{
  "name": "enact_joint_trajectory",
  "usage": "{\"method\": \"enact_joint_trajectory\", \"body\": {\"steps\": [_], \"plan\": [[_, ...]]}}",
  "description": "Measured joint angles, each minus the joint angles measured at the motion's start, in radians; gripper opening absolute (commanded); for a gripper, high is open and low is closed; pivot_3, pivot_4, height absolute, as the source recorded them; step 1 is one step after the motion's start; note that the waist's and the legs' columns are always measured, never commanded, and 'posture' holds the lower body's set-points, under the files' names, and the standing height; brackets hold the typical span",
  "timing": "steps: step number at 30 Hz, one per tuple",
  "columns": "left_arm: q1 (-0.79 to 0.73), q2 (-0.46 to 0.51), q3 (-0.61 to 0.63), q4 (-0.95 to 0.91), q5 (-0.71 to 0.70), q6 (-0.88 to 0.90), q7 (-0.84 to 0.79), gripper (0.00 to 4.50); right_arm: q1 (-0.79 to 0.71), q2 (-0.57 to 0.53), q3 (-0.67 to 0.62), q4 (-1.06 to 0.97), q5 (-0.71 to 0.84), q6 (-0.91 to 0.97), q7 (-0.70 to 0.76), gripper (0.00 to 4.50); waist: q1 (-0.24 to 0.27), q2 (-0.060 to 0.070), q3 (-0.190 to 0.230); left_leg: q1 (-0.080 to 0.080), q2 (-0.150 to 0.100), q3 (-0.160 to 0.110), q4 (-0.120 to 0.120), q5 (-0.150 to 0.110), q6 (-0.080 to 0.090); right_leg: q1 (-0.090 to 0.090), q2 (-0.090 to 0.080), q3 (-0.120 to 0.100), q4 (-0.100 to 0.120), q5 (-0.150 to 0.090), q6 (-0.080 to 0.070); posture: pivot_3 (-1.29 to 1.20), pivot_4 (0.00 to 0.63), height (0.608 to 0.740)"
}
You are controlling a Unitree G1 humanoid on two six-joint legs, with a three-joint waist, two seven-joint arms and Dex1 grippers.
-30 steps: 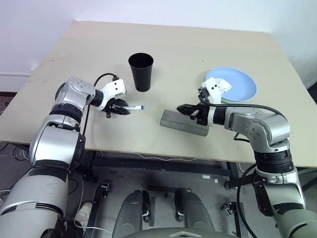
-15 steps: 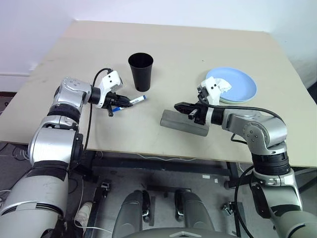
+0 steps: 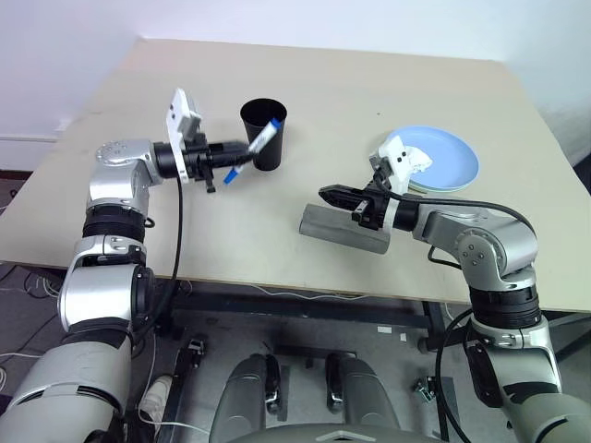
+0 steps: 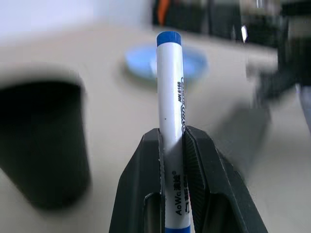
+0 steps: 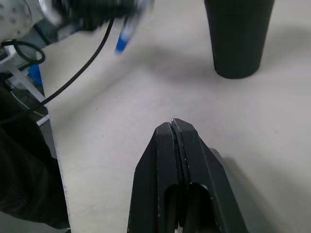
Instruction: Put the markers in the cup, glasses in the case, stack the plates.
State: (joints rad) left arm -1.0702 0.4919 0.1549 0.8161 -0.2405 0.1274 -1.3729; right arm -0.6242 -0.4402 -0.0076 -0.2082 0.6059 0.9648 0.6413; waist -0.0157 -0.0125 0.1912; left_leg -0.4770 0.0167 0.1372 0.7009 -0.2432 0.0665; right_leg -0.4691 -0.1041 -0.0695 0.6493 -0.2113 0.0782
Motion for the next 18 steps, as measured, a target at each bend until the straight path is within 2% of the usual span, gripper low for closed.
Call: {"method": "enact_joint_trajectory", "body": {"steps": [6,12,18], "plan": [[-0.008,-0.070,0.036,-0.045,-0.038,-0.078,0.159,0.28,-0.006,0.007,0.000,0.007,0.000,-0.011,0.003,0.00,0.001,0.000,0.000,0.002,0.000,0.000,0.000,0.002,0.000,0.002,0.001,0.000,0.000,0.001,0.002,0.00,0.150,0.710],[-0.159,-0.109,0.077,0.115,-0.033,-0.318,0.366,0.28,-0.007,0.010,0.000,0.015,-0.002,-0.015,0.002,0.00,0.002,0.000,0.000,0.002,0.000,0.000,0.000,0.003,0.002,0.002,0.000,0.000,-0.001,0.002,0.003,0.00,0.150,0.710],[-0.221,-0.161,0.113,0.267,-0.047,-0.499,0.433,0.28,-0.007,0.010,0.000,0.016,-0.002,-0.017,-0.001,0.00,0.002,0.000,0.000,0.002,0.000,0.000,0.000,0.003,0.002,0.002,0.000,0.000,-0.001,0.002,0.003,0.00,0.150,0.710]]}}
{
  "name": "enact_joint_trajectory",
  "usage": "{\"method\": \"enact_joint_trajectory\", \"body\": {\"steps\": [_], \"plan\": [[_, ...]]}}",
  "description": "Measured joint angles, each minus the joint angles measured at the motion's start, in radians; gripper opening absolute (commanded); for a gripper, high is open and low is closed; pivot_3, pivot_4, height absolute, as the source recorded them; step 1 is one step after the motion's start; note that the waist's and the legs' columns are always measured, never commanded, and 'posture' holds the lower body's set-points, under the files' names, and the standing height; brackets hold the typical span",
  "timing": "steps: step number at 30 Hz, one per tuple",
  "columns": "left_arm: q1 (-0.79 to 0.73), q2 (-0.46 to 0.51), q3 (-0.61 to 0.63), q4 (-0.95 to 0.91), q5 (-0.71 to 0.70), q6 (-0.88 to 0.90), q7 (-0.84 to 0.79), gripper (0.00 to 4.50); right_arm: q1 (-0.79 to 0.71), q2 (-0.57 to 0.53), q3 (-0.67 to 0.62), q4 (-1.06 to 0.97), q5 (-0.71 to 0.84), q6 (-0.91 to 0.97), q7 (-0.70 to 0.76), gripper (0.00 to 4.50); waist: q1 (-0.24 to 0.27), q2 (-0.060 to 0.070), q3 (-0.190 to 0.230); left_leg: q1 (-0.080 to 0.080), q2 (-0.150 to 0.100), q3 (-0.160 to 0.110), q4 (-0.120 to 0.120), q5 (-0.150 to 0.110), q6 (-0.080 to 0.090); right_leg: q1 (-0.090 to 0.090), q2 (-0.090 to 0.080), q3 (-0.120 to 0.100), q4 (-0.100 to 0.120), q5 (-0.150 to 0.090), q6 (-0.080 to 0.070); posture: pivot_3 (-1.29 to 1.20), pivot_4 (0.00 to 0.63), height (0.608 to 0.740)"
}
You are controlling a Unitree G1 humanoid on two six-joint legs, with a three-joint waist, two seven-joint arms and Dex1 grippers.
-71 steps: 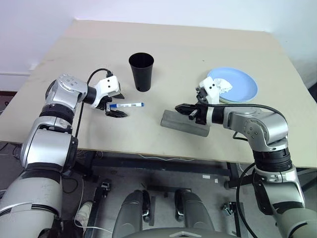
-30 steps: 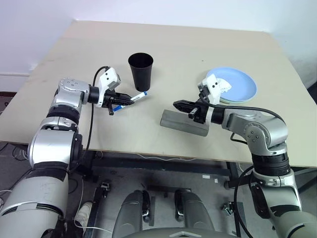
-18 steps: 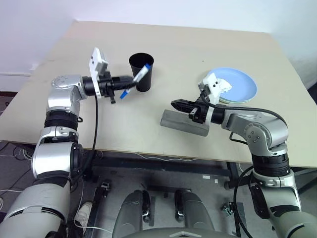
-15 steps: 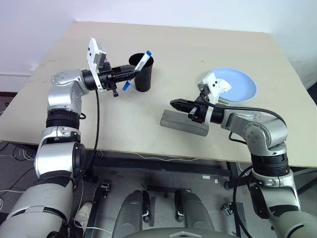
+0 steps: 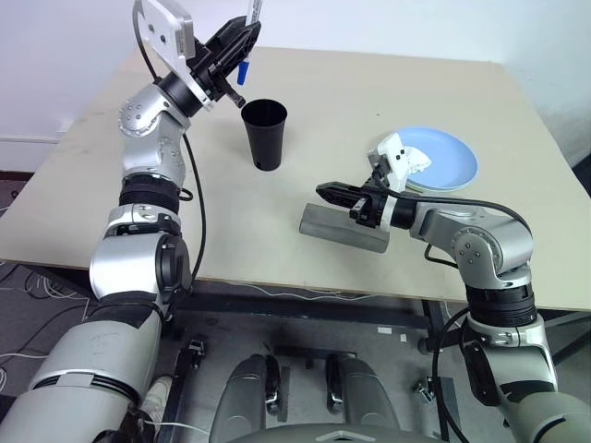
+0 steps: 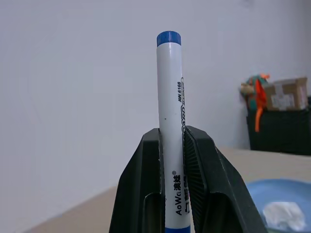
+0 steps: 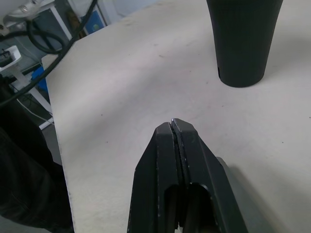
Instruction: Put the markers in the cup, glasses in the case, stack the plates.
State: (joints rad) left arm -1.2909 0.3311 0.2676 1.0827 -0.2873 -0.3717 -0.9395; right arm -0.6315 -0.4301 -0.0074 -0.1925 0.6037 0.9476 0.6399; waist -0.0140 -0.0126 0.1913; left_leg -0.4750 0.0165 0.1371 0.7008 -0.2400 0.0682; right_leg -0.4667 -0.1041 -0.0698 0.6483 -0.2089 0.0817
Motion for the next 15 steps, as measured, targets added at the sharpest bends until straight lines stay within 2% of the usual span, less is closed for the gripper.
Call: {"method": "enact_joint_trajectory", "body": {"steps": [7,15], "plan": [[-0.019,-0.022,-0.001,0.145,0.063,-0.131,0.208,0.28,-0.005,-0.012,0.000,0.000,-0.001,0.001,-0.004,0.00,0.000,0.000,0.000,0.000,0.000,0.000,0.000,0.000,0.000,0.000,0.000,0.000,0.000,0.001,0.001,0.00,0.150,0.710],[-0.019,-0.047,0.006,0.210,0.079,-0.142,0.310,0.28,-0.006,-0.027,0.000,0.000,-0.002,0.004,-0.005,0.00,0.001,0.000,0.000,-0.001,0.000,0.000,0.000,0.000,0.001,0.000,0.000,0.000,-0.001,0.001,0.002,0.00,0.150,0.710]]}}
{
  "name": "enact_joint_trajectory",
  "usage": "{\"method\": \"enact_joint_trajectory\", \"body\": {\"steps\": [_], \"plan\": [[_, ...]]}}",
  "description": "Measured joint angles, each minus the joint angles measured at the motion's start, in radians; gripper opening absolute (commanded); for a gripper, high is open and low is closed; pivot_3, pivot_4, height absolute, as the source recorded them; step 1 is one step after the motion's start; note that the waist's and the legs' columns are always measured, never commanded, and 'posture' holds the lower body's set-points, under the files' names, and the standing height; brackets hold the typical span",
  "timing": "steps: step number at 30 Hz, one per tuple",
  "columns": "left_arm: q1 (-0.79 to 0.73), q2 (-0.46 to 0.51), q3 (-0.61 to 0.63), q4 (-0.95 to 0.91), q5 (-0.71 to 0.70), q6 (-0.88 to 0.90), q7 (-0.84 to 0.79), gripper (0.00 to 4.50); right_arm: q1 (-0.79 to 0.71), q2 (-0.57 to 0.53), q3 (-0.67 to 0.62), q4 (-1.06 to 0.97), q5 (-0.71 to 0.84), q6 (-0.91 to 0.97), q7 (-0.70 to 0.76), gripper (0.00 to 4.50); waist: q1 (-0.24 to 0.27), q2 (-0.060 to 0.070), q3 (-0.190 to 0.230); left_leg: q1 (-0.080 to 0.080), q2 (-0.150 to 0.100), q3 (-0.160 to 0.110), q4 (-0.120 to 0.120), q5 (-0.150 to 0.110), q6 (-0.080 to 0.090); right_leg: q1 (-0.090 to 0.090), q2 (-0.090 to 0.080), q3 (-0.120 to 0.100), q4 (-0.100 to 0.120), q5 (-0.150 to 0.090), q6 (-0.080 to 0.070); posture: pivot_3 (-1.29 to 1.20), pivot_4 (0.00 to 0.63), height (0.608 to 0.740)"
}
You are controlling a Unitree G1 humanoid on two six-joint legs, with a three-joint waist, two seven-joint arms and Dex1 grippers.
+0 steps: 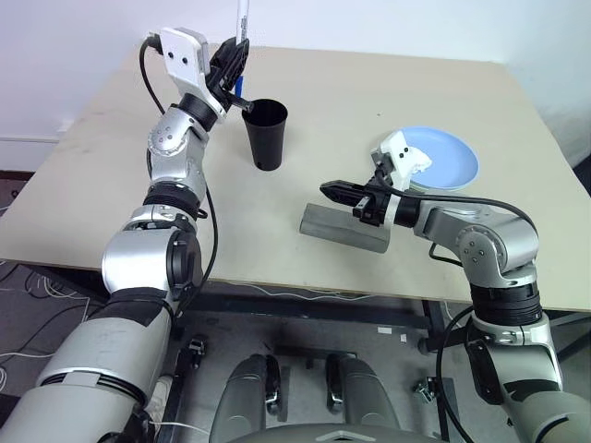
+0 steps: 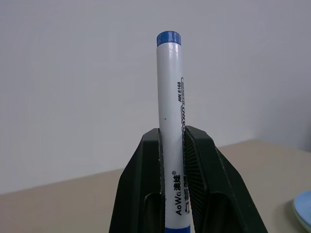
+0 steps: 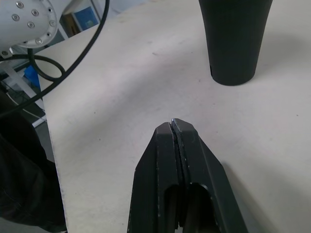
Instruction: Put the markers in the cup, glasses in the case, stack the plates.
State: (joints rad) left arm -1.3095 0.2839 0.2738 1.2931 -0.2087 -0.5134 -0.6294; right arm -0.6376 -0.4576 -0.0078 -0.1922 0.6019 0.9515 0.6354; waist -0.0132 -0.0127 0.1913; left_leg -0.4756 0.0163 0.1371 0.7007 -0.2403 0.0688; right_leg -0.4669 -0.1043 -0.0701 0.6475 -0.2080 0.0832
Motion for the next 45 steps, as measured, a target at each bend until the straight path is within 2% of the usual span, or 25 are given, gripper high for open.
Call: {"method": "enact_joint_trajectory", "body": {"steps": [5,14,23,35,45], "plan": [[0.000,-0.018,0.036,0.006,-0.005,-0.020,0.028,0.28,0.000,-0.004,0.001,0.000,-0.008,0.000,0.000,0.00,-0.001,0.000,0.000,0.000,0.000,0.000,0.000,0.000,0.000,0.000,0.000,0.000,0.000,0.000,0.000,0.00,0.150,0.710],[0.012,-0.034,0.016,0.024,0.052,-0.025,0.098,0.28,-0.001,-0.016,0.000,0.000,-0.010,0.005,-0.006,0.00,0.000,0.000,0.000,0.000,0.000,0.000,0.000,0.000,0.000,0.000,0.000,0.000,0.000,0.000,0.000,0.00,0.150,0.710],[0.045,-0.061,0.017,0.039,0.072,-0.024,0.093,0.28,0.000,-0.037,-0.002,-0.002,-0.010,0.016,-0.021,0.00,0.000,0.000,0.000,0.000,0.000,0.000,0.000,0.000,0.000,0.000,-0.001,0.000,0.000,0.000,0.000,0.00,0.150,0.710],[0.045,-0.069,0.017,0.039,0.091,-0.024,0.100,4.44,0.000,-0.042,-0.003,-0.002,-0.009,0.023,-0.030,0.00,0.000,0.000,0.000,0.000,0.000,0.000,0.000,0.000,0.000,0.000,-0.002,0.000,-0.001,0.000,0.000,0.00,0.150,0.710],[0.045,-0.069,0.033,0.039,0.087,-0.024,0.056,4.49,0.000,-0.041,-0.003,-0.002,-0.009,0.023,-0.032,0.00,0.000,0.000,0.000,0.000,0.000,0.000,0.000,0.000,0.000,0.000,-0.003,-0.001,-0.001,0.000,0.000,0.00,0.150,0.710]]}}
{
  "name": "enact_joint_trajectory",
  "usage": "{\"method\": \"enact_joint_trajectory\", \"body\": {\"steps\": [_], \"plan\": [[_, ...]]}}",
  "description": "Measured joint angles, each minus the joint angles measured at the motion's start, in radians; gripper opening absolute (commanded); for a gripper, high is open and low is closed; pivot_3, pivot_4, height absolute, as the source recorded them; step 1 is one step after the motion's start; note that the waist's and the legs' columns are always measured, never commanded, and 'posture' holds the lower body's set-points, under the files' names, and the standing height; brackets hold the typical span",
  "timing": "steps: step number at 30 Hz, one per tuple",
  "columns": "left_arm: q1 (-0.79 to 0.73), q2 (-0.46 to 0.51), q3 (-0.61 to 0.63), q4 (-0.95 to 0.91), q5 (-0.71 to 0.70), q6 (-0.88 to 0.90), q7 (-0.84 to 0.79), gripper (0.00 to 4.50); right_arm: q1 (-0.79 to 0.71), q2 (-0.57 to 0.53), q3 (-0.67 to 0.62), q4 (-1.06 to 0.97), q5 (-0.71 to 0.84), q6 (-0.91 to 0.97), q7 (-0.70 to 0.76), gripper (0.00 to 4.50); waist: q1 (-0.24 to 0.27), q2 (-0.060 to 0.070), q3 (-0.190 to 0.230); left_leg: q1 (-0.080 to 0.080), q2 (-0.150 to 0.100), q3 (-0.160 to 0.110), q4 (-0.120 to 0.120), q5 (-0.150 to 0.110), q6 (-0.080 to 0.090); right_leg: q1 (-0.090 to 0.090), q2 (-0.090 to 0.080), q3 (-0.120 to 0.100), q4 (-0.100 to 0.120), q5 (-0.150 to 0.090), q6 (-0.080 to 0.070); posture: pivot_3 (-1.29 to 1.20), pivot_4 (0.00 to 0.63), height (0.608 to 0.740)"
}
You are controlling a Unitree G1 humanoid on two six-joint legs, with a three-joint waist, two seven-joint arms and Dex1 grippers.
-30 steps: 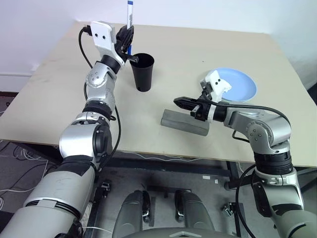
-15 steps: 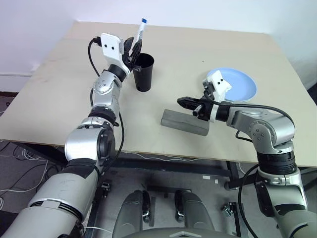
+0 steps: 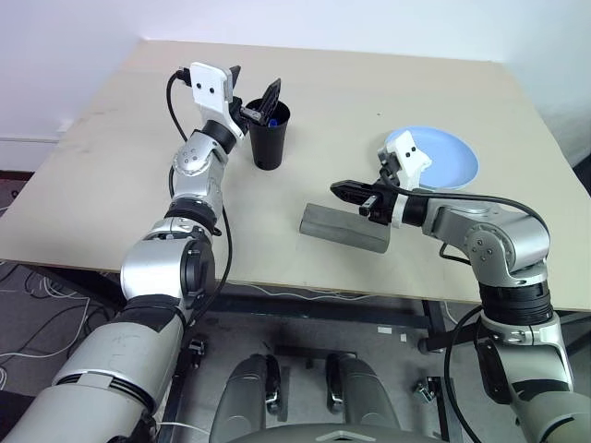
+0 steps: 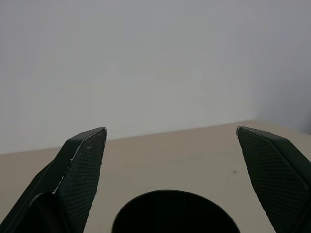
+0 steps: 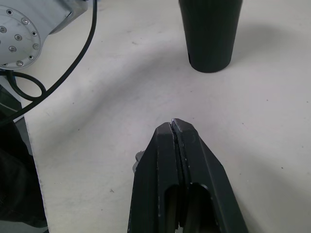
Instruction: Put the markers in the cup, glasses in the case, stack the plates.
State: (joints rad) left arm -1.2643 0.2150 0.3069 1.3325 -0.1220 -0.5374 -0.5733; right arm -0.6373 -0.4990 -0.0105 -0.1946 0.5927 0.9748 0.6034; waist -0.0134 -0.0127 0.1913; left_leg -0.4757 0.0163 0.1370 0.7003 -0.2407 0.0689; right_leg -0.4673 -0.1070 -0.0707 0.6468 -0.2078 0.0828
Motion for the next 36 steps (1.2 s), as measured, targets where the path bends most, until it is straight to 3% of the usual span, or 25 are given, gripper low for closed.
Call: {"method": "enact_joint_trajectory", "body": {"steps": [8,15,20,22,28,31,36], "plan": [[0.000,0.046,-0.006,-0.007,-0.001,0.043,-0.100,4.49,0.000,0.011,-0.007,0.000,0.006,-0.002,0.000,0.00,-0.001,0.000,0.000,0.000,0.000,0.000,0.000,0.000,0.000,0.000,0.000,0.000,0.000,0.000,0.000,0.00,0.150,0.710],[0.067,0.144,-0.011,-0.146,-0.076,0.191,-0.409,4.49,0.017,0.006,-0.018,-0.001,0.021,-0.025,0.035,0.00,-0.004,0.000,0.000,0.000,0.000,0.000,-0.001,0.000,0.000,-0.001,0.000,0.000,-0.001,0.000,0.000,0.00,0.150,0.710],[0.251,0.233,-0.044,-0.435,-0.151,0.417,-0.603,4.49,0.033,-0.013,-0.042,0.005,0.018,-0.075,0.075,0.00,-0.007,0.000,0.000,0.000,0.000,0.000,-0.001,0.000,-0.001,-0.001,0.000,0.000,-0.001,0.000,-0.001,0.00,0.150,0.710],[0.370,0.282,-0.065,-0.639,-0.196,0.562,-0.649,4.49,0.034,-0.033,-0.044,0.020,0.010,-0.110,0.099,0.00,-0.008,0.000,0.000,0.000,0.000,0.000,-0.001,0.000,-0.001,0.000,-0.001,0.000,-0.001,-0.002,-0.003,0.00,0.150,0.710],[0.643,0.431,-0.078,-1.070,-0.324,0.905,-0.668,4.49,0.041,-0.077,-0.055,0.056,-0.009,-0.177,0.151,0.00,-0.006,0.001,0.000,0.000,0.000,-0.001,-0.001,-0.001,-0.005,0.000,-0.003,0.000,-0.001,-0.002,-0.006,0.00,0.150,0.710],[0.764,0.487,-0.078,-1.195,-0.374,1.019,-0.672,4.49,0.045,-0.091,-0.072,0.063,-0.006,-0.180,0.168,0.00,-0.006,0.001,0.000,0.001,-0.001,-0.001,-0.002,-0.001,-0.006,0.000,-0.004,0.000,-0.001,-0.002,-0.006,0.00,0.150,0.710],[0.831,0.517,-0.078,-1.250,-0.408,1.070,-0.654,4.50,0.049,-0.091,-0.100,0.057,0.023,-0.172,0.167,1.22,-0.002,0.001,0.000,0.001,0.000,0.000,-0.006,0.001,-0.009,-0.004,-0.007,-0.002,-0.003,-0.001,-0.008,0.00,0.150,0.710]]}}
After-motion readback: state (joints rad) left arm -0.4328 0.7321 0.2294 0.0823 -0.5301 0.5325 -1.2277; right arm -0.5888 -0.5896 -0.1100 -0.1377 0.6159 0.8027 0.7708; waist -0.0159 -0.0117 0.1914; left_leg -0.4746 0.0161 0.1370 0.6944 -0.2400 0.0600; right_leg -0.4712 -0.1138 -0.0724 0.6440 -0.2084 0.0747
